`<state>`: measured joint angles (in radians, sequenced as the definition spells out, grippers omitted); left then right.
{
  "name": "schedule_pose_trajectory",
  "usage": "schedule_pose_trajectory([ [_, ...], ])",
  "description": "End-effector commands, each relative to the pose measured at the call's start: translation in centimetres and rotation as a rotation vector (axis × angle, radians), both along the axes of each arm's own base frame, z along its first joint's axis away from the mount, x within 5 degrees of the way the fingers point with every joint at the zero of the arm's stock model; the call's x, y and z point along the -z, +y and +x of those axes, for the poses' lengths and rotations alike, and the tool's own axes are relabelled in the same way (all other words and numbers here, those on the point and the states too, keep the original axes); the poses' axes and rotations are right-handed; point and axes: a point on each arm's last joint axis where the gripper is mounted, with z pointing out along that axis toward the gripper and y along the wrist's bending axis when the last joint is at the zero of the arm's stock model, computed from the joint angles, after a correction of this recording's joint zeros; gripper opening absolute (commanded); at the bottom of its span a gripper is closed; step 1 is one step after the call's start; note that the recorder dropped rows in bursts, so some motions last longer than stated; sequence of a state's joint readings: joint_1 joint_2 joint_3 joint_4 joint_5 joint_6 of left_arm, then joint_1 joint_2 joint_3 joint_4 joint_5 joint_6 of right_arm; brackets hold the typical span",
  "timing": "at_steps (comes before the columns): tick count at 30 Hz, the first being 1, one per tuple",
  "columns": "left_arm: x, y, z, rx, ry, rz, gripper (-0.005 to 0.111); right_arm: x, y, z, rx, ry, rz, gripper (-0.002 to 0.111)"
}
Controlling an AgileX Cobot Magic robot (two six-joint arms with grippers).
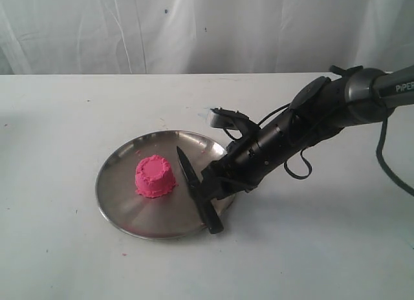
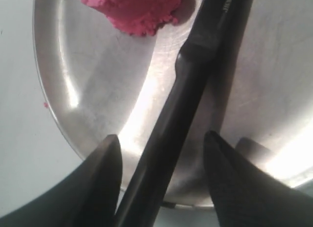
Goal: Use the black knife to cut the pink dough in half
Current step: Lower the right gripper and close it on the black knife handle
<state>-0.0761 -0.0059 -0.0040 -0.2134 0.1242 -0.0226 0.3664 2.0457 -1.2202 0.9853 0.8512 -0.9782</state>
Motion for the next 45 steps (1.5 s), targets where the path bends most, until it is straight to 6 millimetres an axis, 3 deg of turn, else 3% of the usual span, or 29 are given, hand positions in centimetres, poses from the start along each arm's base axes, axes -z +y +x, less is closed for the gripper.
schedule_pose_trajectory([
  [1,0.2,0.0,0.0,0.006,0.012,-0.001,0.000,0.8,0.0,0.4,-0.010,0.021,0.009,0.049],
  [34,0.2,0.0,0.0,0.006,0.012,-0.001,0.000,4.0,0.6,-0.1,-0.034,0.168,0.059,0.048],
  [40,0.2,0.0,0.0,0.006,0.012,-0.001,0.000,4.2,0.6,0.1,-0.005,0.170,0.047,0.032],
  [45,0.2,0.0,0.0,0.006,0.012,-0.001,0.000,4.2,0.5,0.2,0.009,0.172,0.043,0.026],
])
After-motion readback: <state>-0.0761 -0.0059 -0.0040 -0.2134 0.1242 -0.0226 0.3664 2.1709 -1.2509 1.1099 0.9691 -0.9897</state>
